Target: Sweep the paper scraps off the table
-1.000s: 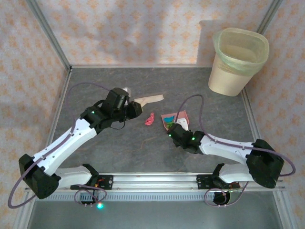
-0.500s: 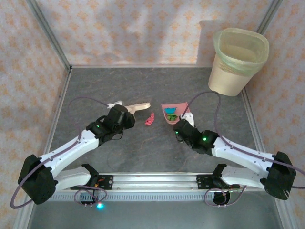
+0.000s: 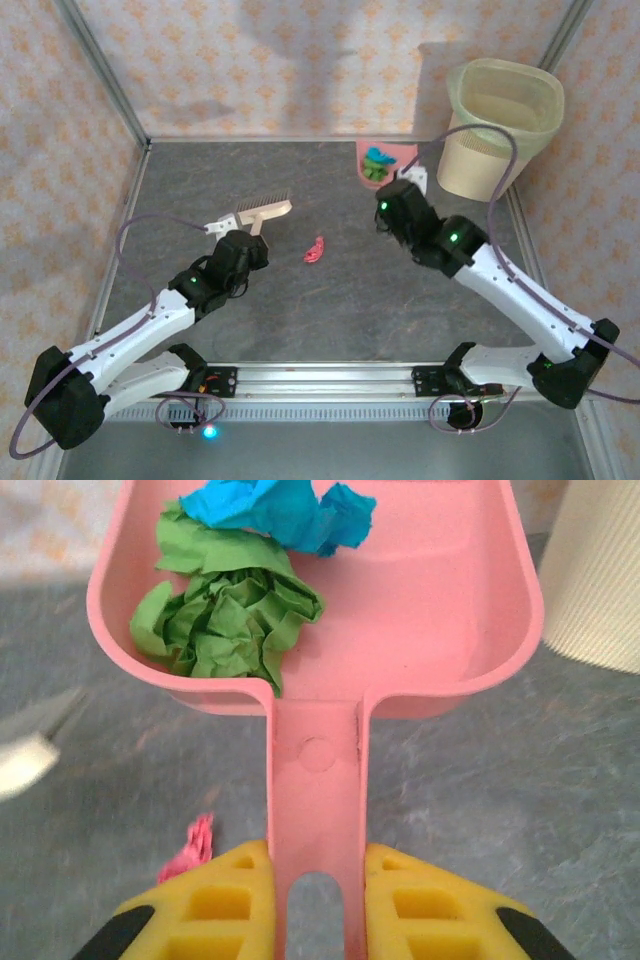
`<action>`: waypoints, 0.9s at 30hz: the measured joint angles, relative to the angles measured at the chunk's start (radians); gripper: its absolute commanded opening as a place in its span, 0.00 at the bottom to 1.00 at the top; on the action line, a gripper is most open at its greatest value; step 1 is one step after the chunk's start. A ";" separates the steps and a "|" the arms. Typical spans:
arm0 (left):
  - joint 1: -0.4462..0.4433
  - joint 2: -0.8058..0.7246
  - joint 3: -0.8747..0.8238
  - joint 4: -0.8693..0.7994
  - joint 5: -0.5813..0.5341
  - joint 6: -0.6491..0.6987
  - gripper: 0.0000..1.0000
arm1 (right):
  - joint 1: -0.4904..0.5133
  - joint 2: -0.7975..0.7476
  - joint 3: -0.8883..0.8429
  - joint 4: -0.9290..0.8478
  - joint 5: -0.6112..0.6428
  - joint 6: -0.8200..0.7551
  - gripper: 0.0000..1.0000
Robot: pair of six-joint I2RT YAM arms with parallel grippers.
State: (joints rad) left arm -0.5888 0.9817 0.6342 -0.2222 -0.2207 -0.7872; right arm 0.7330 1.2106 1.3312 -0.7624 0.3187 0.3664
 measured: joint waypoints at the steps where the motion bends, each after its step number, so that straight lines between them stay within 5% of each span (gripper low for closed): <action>1: 0.000 0.000 -0.003 0.002 -0.005 -0.001 0.00 | -0.041 0.024 0.050 -0.019 -0.016 -0.004 0.00; 16: 0.000 0.005 -0.007 0.011 -0.017 -0.009 0.00 | -0.633 0.430 0.789 -0.218 -0.424 0.065 0.00; 27: 0.000 0.005 -0.007 0.011 -0.016 -0.009 0.00 | -0.862 0.719 1.181 -0.329 -0.712 0.289 0.00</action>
State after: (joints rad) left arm -0.5888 0.9863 0.6270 -0.2115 -0.2367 -0.7963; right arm -0.1291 1.9293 2.5118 -1.0916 -0.3935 0.6556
